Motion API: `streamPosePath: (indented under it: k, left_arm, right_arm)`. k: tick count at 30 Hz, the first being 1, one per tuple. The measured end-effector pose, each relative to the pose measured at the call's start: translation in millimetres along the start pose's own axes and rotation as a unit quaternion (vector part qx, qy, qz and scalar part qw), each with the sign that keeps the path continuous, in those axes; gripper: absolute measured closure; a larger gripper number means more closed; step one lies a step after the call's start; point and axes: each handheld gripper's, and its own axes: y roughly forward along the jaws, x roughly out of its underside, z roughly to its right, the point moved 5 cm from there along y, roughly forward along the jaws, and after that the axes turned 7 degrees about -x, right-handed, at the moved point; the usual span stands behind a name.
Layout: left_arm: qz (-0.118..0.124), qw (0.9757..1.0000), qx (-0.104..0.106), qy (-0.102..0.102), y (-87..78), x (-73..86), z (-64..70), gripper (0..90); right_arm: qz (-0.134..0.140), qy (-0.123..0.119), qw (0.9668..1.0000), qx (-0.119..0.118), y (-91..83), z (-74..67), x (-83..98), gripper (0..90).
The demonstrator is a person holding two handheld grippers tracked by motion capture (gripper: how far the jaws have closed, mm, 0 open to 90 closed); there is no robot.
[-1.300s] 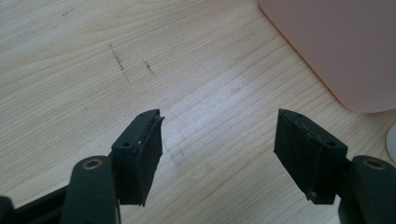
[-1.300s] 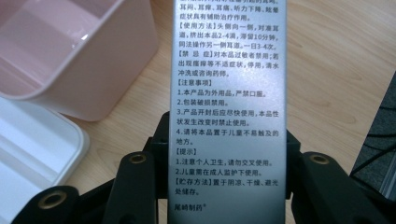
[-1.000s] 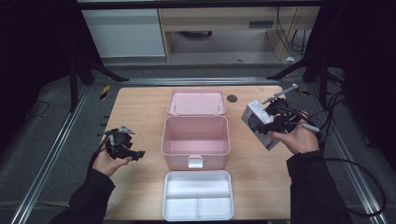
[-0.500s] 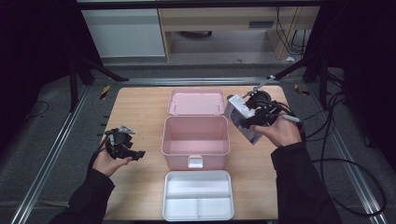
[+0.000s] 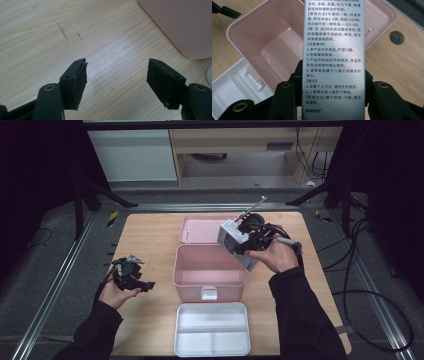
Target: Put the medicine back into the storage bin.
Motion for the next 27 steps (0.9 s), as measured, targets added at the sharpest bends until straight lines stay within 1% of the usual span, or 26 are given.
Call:
streamPosePath:
  k: [6,11,14,15,18,20,23,24,27]
  left_arm:
    - [0.0,1.0,0.0,0.0,-0.4,-0.1,-0.4,32.1]
    - [0.0,1.0,0.0,0.0,-0.5,0.1,-0.4,32.2]
    - [0.002,1.0,0.0,-0.001,-1.2,0.0,-0.8,32.2]
    - [0.003,1.0,-0.001,-0.002,-1.4,0.0,-1.0,32.2]
    - [0.003,1.0,-0.001,-0.001,-1.5,-0.1,-1.5,32.3]
    - [0.003,1.0,-0.001,-0.002,-1.6,0.0,-1.0,32.3]
    - [0.003,1.0,-0.001,-0.001,-2.3,-0.2,-1.2,32.3]
    - [0.003,1.0,-0.001,-0.001,-2.5,-0.3,-1.2,32.3]
    - [0.004,1.0,-0.001,-0.001,-2.7,-0.5,-1.0,32.3]
  right_arm:
    - [-0.003,-0.016,0.9997,-0.015,14.8,-11.0,-12.5,56.8]
    - [-0.001,-0.024,0.9994,-0.026,28.8,-21.5,-22.3,56.8]
    - [-0.005,-0.027,0.999,-0.035,39.4,-26.4,-25.2,56.8]
    - [-0.008,-0.032,0.9988,-0.036,42.8,-26.8,-25.2,56.8]
    - [-0.02,-0.035,0.9984,-0.039,54.4,-29.8,-24.5,56.8]
    - [-0.028,-0.043,0.9979,-0.038,62.1,-31.1,-23.4,56.7]
    - [-0.036,-0.047,0.9972,-0.045,72.6,-32.6,-21.1,56.7]
    - [-0.039,-0.045,0.9972,-0.047,75.7,-33.2,-20.1,56.7]
    - [-0.054,-0.052,0.9963,-0.042,85.0,-33.4,-17.4,56.6]
